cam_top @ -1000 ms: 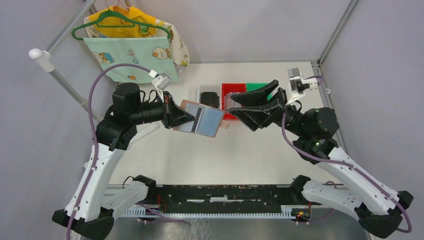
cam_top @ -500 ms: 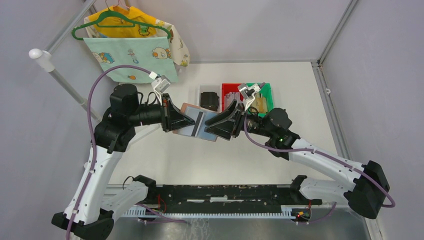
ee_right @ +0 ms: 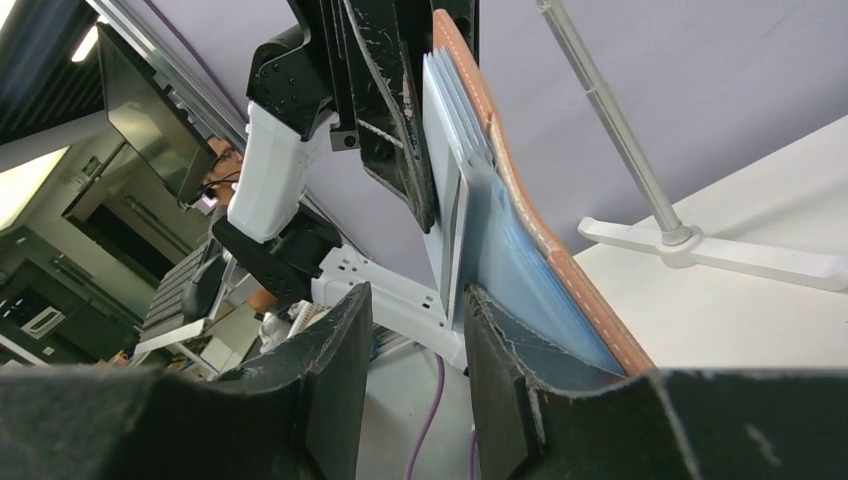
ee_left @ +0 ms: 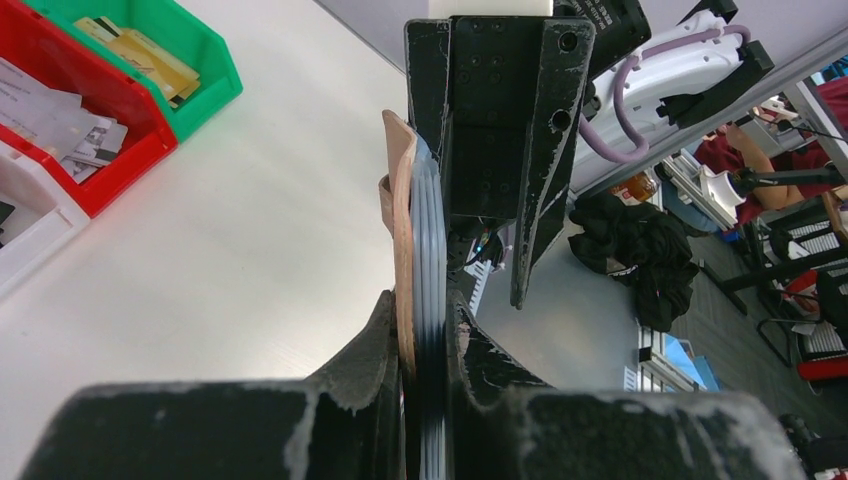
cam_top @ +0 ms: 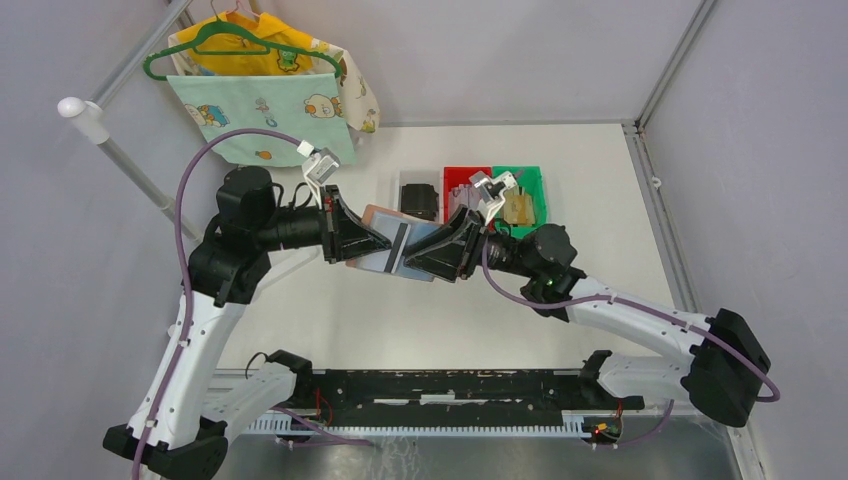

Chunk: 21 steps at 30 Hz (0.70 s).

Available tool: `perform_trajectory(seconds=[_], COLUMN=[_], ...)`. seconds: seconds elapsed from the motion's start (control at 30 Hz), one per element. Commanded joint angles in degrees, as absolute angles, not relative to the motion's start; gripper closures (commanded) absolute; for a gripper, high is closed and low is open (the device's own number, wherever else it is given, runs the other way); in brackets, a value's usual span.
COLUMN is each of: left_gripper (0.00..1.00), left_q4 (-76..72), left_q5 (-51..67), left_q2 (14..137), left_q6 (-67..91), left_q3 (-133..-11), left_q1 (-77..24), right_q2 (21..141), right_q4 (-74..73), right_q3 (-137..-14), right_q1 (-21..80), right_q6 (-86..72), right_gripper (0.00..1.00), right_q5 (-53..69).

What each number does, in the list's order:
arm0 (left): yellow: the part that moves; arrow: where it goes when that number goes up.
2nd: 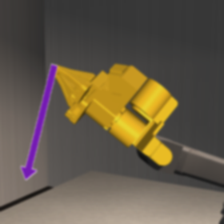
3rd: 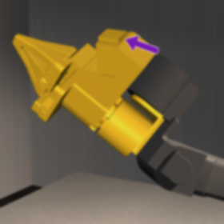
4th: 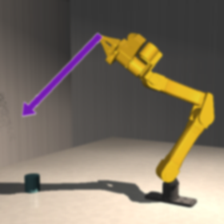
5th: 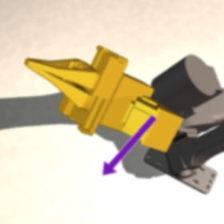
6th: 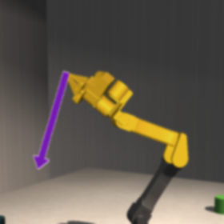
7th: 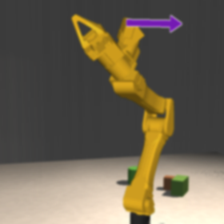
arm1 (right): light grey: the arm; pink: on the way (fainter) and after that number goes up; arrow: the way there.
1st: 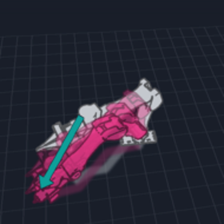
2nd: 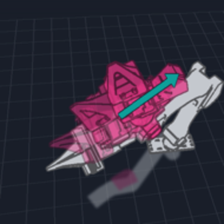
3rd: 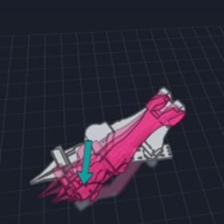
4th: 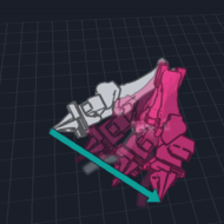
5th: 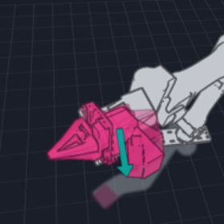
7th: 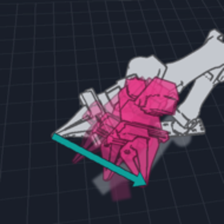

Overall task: Take the credit cards out of the card holder
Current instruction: Remove the credit card from the card holder.

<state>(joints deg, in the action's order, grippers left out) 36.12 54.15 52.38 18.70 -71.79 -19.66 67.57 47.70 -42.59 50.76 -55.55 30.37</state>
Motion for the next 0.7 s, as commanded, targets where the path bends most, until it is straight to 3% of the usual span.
perform_trajectory(seconds=[0.0,0.43,0.67], left_gripper=[0.98,0.93,0.85], left_q4=[31.2,31.27,32.07], left_q5=[58.35,57.27,57.84], left_q2=[51.12,50.63,50.55], left_q6=[22.87,23.17,22.27], left_q3=[-72.51,-69.1,-67.55], left_q1=[-19.78,-19.85,-19.81], right_q2=[69.27,73.62,73.49], right_q4=[54.16,61.74,53.11], right_q3=[-43.15,-42.38,-44.46], right_q1=[51.83,52.68,52.73], right_q6=[-57.25,-61.9,-59.4], right_gripper=[0.58,0.76,0.93], right_q5=[28.71,25.02,21.69])
